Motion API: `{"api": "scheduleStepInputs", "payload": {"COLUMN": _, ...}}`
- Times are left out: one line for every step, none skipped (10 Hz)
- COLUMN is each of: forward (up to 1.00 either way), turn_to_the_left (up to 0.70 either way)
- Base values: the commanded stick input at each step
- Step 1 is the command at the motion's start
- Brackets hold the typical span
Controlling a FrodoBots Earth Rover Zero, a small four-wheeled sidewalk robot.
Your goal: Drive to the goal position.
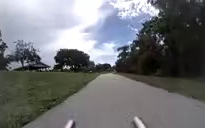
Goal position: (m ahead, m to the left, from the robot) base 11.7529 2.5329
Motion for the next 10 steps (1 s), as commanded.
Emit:
{"api": "scheduleStepInputs", "payload": {"forward": 0.7, "turn_to_the_left": 0.0}}
{"api": "scheduleStepInputs", "payload": {"forward": 0.7, "turn_to_the_left": 0.0}}
{"api": "scheduleStepInputs", "payload": {"forward": 0.7, "turn_to_the_left": 0.0}}
{"api": "scheduleStepInputs", "payload": {"forward": 0.7, "turn_to_the_left": 0.0}}
{"api": "scheduleStepInputs", "payload": {"forward": 0.7, "turn_to_the_left": 0.0}}
{"api": "scheduleStepInputs", "payload": {"forward": 0.7, "turn_to_the_left": 0.0}}
{"api": "scheduleStepInputs", "payload": {"forward": 0.7, "turn_to_the_left": 0.0}}
{"api": "scheduleStepInputs", "payload": {"forward": 0.7, "turn_to_the_left": 0.0}}
{"api": "scheduleStepInputs", "payload": {"forward": 0.7, "turn_to_the_left": 0.0}}
{"api": "scheduleStepInputs", "payload": {"forward": 0.7, "turn_to_the_left": 0.0}}
